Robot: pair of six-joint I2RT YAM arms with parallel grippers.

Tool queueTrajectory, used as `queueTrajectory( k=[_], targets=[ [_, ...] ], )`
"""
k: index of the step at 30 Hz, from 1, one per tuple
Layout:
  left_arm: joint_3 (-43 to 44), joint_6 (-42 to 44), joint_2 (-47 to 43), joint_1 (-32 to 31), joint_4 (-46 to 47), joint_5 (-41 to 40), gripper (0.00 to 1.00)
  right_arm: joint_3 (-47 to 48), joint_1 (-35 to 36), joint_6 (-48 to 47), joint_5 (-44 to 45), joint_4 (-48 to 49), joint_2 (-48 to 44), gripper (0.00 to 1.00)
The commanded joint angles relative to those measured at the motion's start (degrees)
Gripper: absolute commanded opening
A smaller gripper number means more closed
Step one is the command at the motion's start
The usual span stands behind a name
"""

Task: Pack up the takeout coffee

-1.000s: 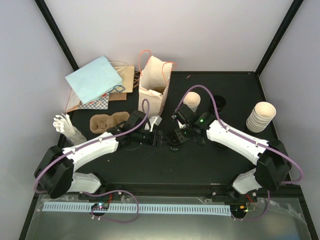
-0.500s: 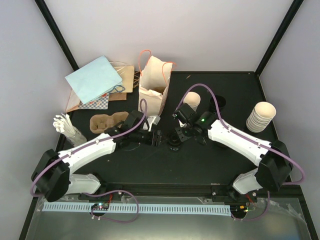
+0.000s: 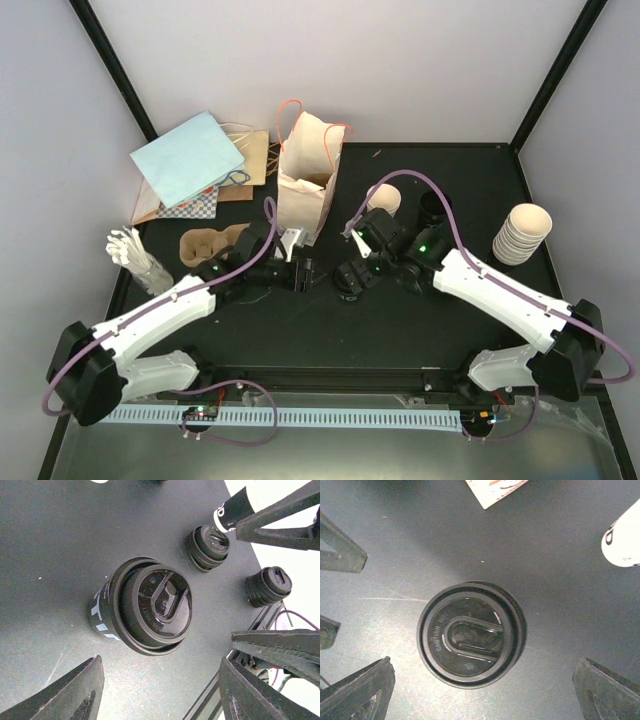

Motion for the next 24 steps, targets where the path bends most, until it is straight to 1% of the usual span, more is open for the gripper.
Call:
queueTrajectory(
  k=[1, 4, 7, 12, 19, 24],
  targets=[
    [-1.04, 0.28, -4.19, 0.69, -2.13, -2.99, 0.66, -0.39, 0.99, -1.56, -1.55, 0.5, -0.53, 1.0],
    [-2.38, -0.6, -6.14, 1.71, -2.52, -3.42, 0.67, -0.04, 2.01, -1.49, -1.25, 0.67, 0.88, 1.0],
    [-5.19, -1.87, -8.78, 3.27, -0.75, -3.27, 0.68, 1.34, 2.91, -0.96, -0.57, -0.31, 4.08, 0.95],
    [-7.26, -2.44, -10.61, 5.54, -0.26, -1.95, 0.69, 2.41, 4.11, -0.29, 1.0, -0.4, 8.5, 0.95],
    [-8.43, -2.8, -11.06, 7.36, -0.38, 0.07, 0.7, 2.26, 4.14, 1.45, 2.74, 0.36, 9.86, 0.95],
    [-8.15, -2.3, -10.74, 7.72, -0.57, 0.49, 0.7, 2.38, 4.22, 1.4, 2.61, 0.47, 10.37, 0.92]
  ],
)
